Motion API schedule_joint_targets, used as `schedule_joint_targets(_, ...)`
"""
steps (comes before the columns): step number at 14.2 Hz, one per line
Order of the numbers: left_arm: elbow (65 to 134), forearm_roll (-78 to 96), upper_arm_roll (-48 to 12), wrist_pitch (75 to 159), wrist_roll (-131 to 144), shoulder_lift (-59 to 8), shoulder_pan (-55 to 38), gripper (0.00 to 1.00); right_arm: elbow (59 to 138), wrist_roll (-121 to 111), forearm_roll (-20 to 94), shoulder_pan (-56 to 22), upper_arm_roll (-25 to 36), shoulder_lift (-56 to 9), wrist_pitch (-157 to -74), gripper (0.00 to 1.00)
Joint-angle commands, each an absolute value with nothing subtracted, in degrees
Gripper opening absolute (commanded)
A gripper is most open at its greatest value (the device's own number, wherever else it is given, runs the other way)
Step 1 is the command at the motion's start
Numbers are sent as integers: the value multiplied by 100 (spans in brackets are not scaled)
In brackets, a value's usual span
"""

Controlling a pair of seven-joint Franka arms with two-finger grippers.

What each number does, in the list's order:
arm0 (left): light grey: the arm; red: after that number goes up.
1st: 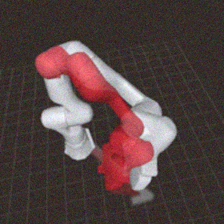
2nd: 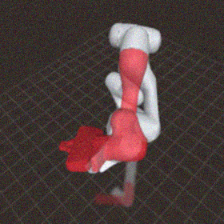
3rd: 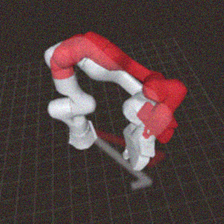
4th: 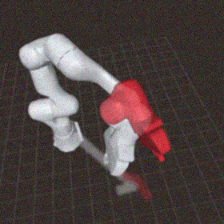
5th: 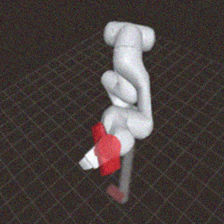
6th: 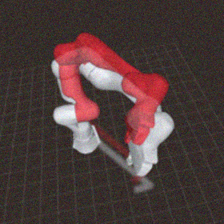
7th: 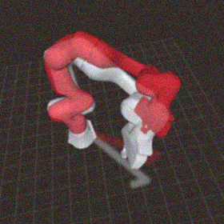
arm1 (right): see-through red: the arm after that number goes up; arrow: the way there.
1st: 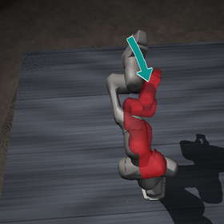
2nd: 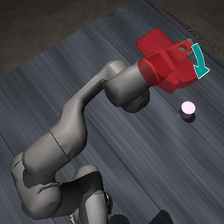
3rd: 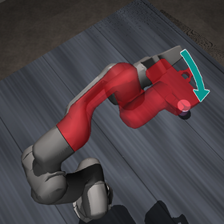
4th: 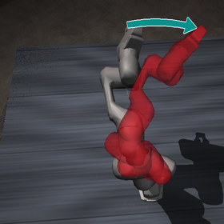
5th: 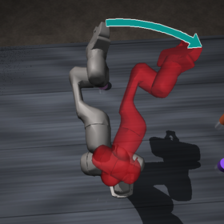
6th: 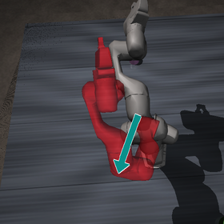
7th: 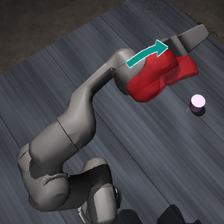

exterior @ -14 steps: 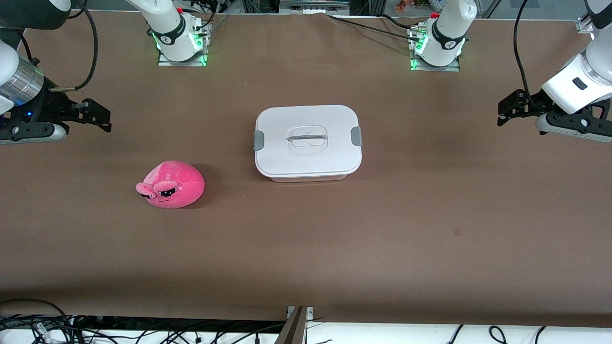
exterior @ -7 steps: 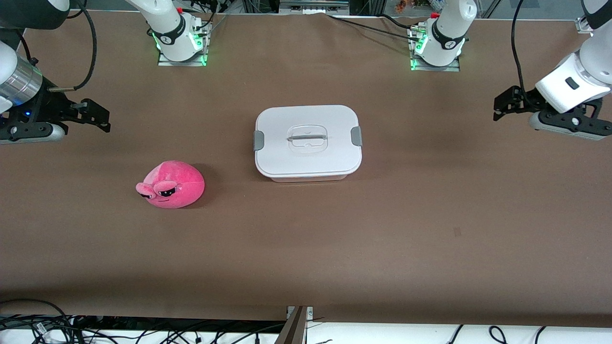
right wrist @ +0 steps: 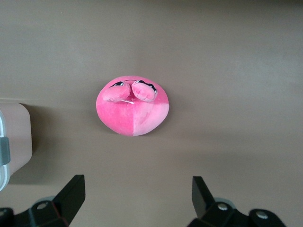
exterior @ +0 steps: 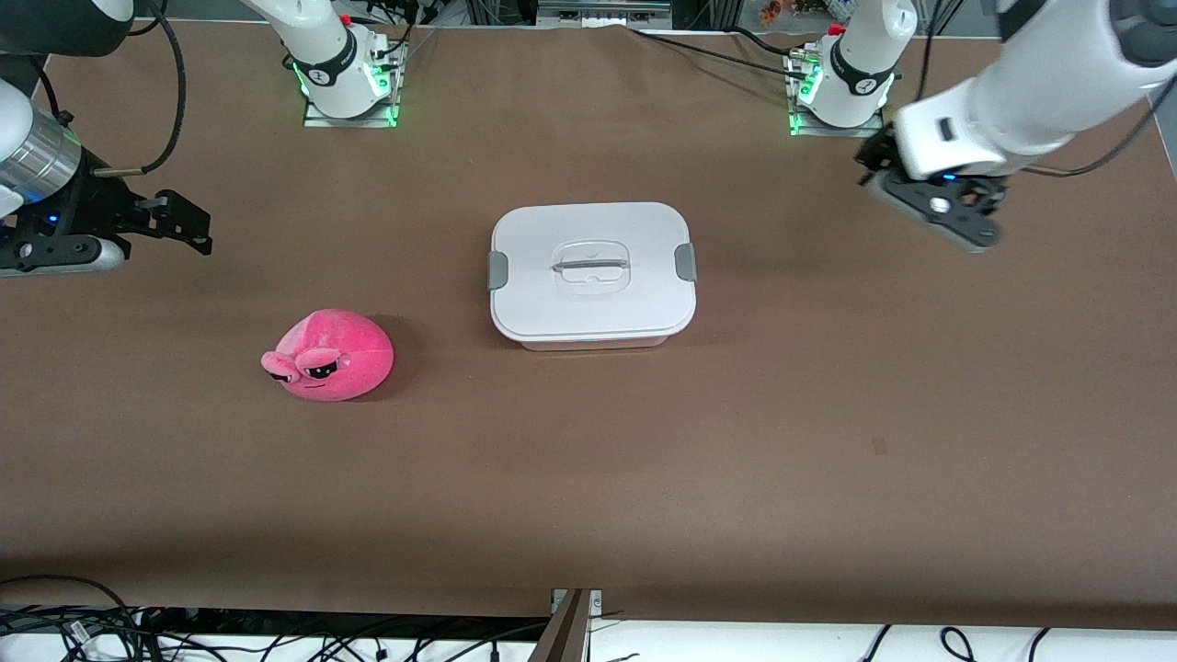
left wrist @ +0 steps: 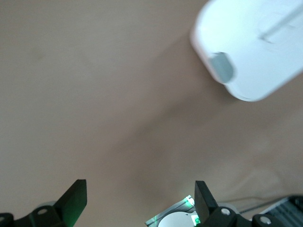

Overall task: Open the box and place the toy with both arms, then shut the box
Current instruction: 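Move the left gripper over the white box lid handle, then grasp the lid handle with the left gripper while the right gripper grasps the plush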

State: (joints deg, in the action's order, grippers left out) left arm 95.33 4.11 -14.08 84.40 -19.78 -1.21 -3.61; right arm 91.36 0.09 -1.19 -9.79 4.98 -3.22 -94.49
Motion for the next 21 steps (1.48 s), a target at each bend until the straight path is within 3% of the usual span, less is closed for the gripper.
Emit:
schedule_joint_targets(1,9273,720,-2044,8489,-2478,-535,-360,100,8982,44,-202,-984,466,-378,-9360,100)
schedule_joint_targets(4,9220,642,-3117,9383,-2847,-1245,-369,100,8982,44,-185,-993,457,-457,-9369,100)
schedule_joint_targets(6,9220,450,-3479,10253,-2900,-1773,-474,100,9026,-79,-141,-1010,448,-527,-9343,100)
schedule_joint_targets(9,9228,-245,-3489,11632,-3199,-2450,-1036,100,9315,-403,-176,-1150,439,-720,-9264,100)
schedule_joint_targets(13,9273,-754,-3454,12585,-3164,-3101,-1432,100,9447,-396,87,-1178,439,-1563,-9947,100)
schedule_joint_targets(14,9255,-878,-3454,12664,-3164,-3233,-1424,90,9535,-396,192,-1178,439,-1738,-10228,100)
schedule_joint_targets(15,9264,-888,-3454,12735,-3155,-3304,-1433,66,9614,-404,202,-1178,439,-1897,-10500,100)
schedule_joint_targets(18,9299,-879,-3463,12692,-3129,-3331,-1424,22,9659,-396,202,-1222,439,-2249,-10933,100)
schedule_joint_targets(21,9316,-862,-3489,12464,-3120,-3278,-1406,0,10105,-396,211,-1230,431,-2347,-11642,100)
